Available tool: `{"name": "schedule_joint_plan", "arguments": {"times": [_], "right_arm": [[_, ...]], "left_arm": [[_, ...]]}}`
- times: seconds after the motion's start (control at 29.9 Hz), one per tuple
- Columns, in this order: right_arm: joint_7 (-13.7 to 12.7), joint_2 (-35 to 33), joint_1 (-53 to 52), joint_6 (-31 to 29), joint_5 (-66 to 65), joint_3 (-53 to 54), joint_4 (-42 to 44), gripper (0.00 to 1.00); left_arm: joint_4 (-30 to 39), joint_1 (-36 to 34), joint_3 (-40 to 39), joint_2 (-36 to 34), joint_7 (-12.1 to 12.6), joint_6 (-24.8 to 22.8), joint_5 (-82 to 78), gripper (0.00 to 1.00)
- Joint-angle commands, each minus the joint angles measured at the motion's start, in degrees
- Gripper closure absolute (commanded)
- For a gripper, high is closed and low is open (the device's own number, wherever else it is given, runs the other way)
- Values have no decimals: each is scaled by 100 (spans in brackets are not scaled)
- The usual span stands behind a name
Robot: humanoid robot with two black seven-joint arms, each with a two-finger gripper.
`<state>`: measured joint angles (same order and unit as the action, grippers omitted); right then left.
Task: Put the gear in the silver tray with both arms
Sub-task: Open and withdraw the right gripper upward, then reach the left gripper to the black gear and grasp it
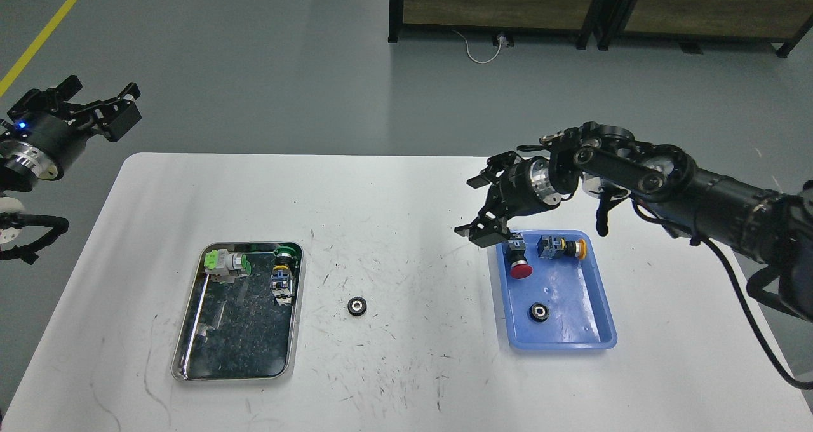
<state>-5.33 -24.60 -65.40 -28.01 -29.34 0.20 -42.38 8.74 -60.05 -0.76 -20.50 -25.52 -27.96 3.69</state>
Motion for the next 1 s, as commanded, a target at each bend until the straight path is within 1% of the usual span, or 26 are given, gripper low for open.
{"name": "schedule_joint_plan", "arguments": {"times": [0.0,0.17,0.23,0.3,0.4,0.57,0.64,0.7,0.77,0.87,0.97], "right_arm": [[23,-685,89,1,25,698,-16,2],[41,-1310,177,1,200,1551,10,3],[102,-1503,185,1,314,1780,19,4],[138,-1732,229,1,385,2044,37,7],[146,-2066,308,1,482,2431,28,7],[138,-2506,388,1,693,2818,37,7],[138,-2568,388,1,693,2818,37,7],[138,-2577,396,14,693,2818,37,7],[129,-2568,431,67,693,2810,45,7],[120,-2568,475,137,693,2792,45,7],[111,-2577,510,137,693,2766,45,7]], "left_arm": [[224,-199,67,99,3,-4,-70,8],[540,-507,102,231,38,-4,-684,8],[567,-551,102,354,73,-4,-834,8],[585,-578,137,459,82,-4,-1045,7],[882,-552,321,539,47,-4,-1597,7],[2296,-464,445,407,108,-4,-2363,7],[2902,-367,445,407,249,-4,-2565,7],[3439,-227,445,451,389,211,-2715,7],[3861,-95,453,503,434,387,-2864,7],[4345,151,453,539,443,625,-3338,7],[4382,519,453,749,495,844,-3778,7]]}}
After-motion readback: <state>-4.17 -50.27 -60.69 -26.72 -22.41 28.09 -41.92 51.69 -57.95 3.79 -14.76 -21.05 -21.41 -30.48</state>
